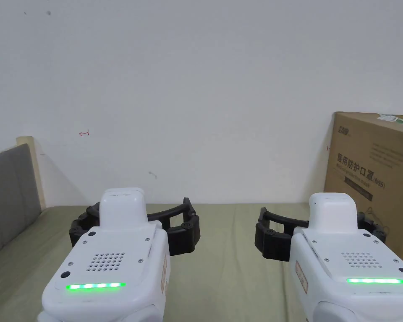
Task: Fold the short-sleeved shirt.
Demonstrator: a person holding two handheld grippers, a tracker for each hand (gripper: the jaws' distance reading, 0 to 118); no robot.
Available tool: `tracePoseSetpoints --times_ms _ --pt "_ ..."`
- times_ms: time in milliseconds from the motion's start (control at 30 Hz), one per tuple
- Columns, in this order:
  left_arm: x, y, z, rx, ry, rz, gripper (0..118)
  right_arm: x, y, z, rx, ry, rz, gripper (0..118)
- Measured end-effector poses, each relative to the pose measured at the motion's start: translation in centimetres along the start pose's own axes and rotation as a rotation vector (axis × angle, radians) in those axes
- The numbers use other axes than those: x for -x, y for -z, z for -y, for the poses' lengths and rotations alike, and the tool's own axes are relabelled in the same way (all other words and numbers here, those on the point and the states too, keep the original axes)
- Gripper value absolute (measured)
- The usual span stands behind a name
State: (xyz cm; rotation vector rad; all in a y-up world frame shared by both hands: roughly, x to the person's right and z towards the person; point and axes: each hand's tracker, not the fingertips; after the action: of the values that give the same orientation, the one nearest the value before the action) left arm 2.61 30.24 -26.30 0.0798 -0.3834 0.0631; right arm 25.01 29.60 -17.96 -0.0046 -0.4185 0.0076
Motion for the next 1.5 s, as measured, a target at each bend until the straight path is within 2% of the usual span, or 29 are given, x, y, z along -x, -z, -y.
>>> tracePoseSetpoints --times_ms 1500 --pt "0.61 0.55 0.11 0.014 -0.02 0.005 118 -0.06 0.53 -0.09 0.008 -0.009 0.0 118"
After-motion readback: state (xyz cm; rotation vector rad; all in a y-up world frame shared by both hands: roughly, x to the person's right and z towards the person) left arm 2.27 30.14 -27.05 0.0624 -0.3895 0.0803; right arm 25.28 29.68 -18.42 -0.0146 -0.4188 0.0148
